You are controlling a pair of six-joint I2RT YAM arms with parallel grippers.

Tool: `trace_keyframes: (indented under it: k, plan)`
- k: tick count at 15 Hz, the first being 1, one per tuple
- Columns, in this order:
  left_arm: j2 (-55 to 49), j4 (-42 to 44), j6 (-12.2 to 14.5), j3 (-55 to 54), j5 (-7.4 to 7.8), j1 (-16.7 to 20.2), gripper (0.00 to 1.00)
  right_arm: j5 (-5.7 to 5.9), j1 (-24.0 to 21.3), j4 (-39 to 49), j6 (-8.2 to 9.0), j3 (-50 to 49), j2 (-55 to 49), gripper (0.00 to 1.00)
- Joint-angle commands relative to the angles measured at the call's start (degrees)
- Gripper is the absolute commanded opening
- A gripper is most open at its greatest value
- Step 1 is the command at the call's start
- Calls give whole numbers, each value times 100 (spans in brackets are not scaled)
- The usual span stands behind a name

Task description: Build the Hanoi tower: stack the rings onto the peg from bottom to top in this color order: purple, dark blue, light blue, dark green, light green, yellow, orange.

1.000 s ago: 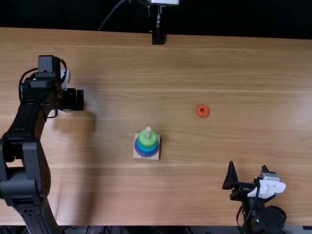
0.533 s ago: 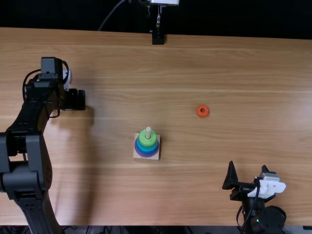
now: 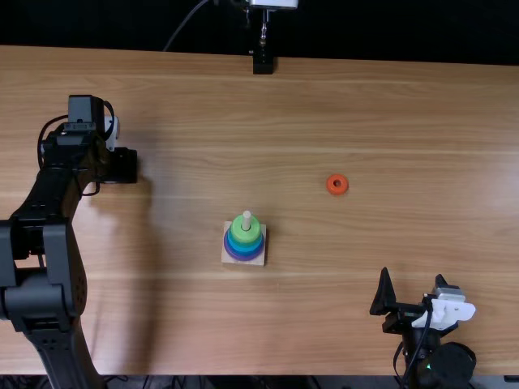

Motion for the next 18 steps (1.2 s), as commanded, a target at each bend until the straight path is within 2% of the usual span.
trace_keyframes:
  k: [1,8,10,12,13,15,18]
  plan:
    - [106,-11,-7,141,-18,82,0,-13,-68,-307,-8,-398,-73,100]
    - [-17,-137,25,431,-29,91,0,-13,-68,-307,-8,-390,-73,100]
    - [-289,-559,46,458,161,47,0,-13,-60,-307,-8,-398,-73,100]
    - [-368,-1086,46,572,520,-50,0,-13,-68,-307,-8,-390,-73,100]
    - [-500,-1434,46,616,572,-111,0,-13,-68,-318,-8,-390,-73,100]
    - [-808,-1867,57,677,572,-278,0,-13,-60,-307,-8,-398,-73,100]
    - [-1397,-2014,46,677,541,-472,0,-13,-60,-307,-8,-390,-73,100]
